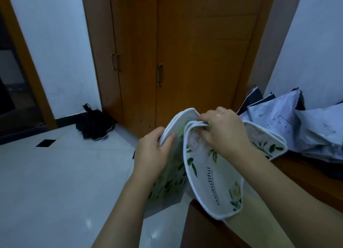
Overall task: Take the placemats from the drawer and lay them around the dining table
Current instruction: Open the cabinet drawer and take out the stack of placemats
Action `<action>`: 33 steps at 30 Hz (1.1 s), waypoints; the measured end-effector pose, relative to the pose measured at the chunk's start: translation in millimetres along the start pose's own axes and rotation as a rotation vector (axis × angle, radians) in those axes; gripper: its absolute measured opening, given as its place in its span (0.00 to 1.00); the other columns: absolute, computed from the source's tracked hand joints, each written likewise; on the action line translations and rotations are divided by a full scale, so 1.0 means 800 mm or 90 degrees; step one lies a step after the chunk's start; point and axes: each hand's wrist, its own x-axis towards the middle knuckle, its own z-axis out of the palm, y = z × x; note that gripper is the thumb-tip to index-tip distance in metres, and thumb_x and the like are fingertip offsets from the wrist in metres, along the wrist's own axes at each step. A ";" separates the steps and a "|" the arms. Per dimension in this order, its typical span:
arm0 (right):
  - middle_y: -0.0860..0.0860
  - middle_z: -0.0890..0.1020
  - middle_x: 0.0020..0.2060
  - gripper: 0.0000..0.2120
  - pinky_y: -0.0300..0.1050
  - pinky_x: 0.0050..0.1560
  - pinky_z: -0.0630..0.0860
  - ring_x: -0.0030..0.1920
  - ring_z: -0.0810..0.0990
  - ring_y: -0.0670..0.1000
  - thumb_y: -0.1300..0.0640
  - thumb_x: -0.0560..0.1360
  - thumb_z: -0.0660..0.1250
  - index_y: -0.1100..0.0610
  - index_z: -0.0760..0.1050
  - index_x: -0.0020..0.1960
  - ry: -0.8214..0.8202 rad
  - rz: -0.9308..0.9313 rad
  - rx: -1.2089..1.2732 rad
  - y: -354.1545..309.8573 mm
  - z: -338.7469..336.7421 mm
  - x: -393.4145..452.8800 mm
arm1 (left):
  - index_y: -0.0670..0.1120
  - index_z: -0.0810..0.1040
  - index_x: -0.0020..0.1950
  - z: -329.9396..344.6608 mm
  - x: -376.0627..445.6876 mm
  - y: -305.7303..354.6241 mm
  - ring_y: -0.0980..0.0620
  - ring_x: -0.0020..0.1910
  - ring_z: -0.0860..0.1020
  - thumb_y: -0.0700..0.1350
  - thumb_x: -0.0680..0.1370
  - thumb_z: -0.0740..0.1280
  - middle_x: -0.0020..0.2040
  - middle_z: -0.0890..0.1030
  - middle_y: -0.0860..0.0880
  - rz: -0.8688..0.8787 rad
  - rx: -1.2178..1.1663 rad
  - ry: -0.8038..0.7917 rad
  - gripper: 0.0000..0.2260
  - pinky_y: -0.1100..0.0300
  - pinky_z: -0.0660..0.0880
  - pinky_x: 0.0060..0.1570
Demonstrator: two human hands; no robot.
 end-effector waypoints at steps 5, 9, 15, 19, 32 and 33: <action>0.48 0.82 0.40 0.07 0.46 0.40 0.70 0.40 0.74 0.50 0.52 0.76 0.67 0.52 0.81 0.51 0.095 -0.010 0.063 -0.021 -0.017 0.039 | 0.54 0.80 0.47 -0.020 0.002 0.008 0.56 0.37 0.78 0.51 0.80 0.65 0.38 0.81 0.54 0.013 -0.065 0.069 0.06 0.48 0.79 0.38; 0.47 0.82 0.41 0.06 0.47 0.39 0.69 0.41 0.74 0.51 0.53 0.74 0.69 0.52 0.81 0.50 0.108 -0.029 0.090 -0.058 -0.005 0.064 | 0.52 0.78 0.44 -0.043 0.006 0.012 0.53 0.35 0.77 0.50 0.82 0.63 0.36 0.78 0.50 0.008 -0.159 0.177 0.09 0.50 0.74 0.35; 0.47 0.84 0.45 0.08 0.48 0.45 0.70 0.45 0.75 0.51 0.56 0.74 0.70 0.52 0.82 0.53 0.138 -0.040 0.199 -0.109 0.017 0.079 | 0.53 0.75 0.48 -0.069 0.005 -0.004 0.55 0.38 0.77 0.54 0.75 0.71 0.38 0.78 0.54 0.007 -0.047 0.185 0.08 0.52 0.78 0.38; 0.47 0.84 0.45 0.09 0.47 0.45 0.69 0.45 0.75 0.51 0.58 0.73 0.70 0.52 0.82 0.53 0.140 -0.065 0.264 -0.141 0.024 0.090 | 0.54 0.73 0.48 -0.094 0.004 -0.014 0.58 0.37 0.75 0.53 0.76 0.71 0.37 0.76 0.54 -0.009 0.057 0.217 0.08 0.61 0.72 0.33; 0.44 0.75 0.56 0.19 0.50 0.61 0.70 0.57 0.72 0.46 0.54 0.74 0.69 0.48 0.71 0.63 -0.033 -0.055 0.381 -0.170 0.083 0.082 | 0.51 0.69 0.45 -0.107 -0.008 -0.060 0.53 0.32 0.73 0.54 0.77 0.67 0.34 0.73 0.53 -0.052 0.296 0.199 0.10 0.56 0.70 0.30; 0.45 0.73 0.60 0.24 0.51 0.64 0.70 0.60 0.70 0.47 0.54 0.73 0.70 0.48 0.68 0.67 -0.043 -0.029 0.396 -0.166 0.085 0.079 | 0.51 0.69 0.45 -0.101 -0.008 -0.061 0.53 0.32 0.73 0.54 0.77 0.67 0.34 0.73 0.53 -0.053 0.298 0.196 0.10 0.55 0.71 0.30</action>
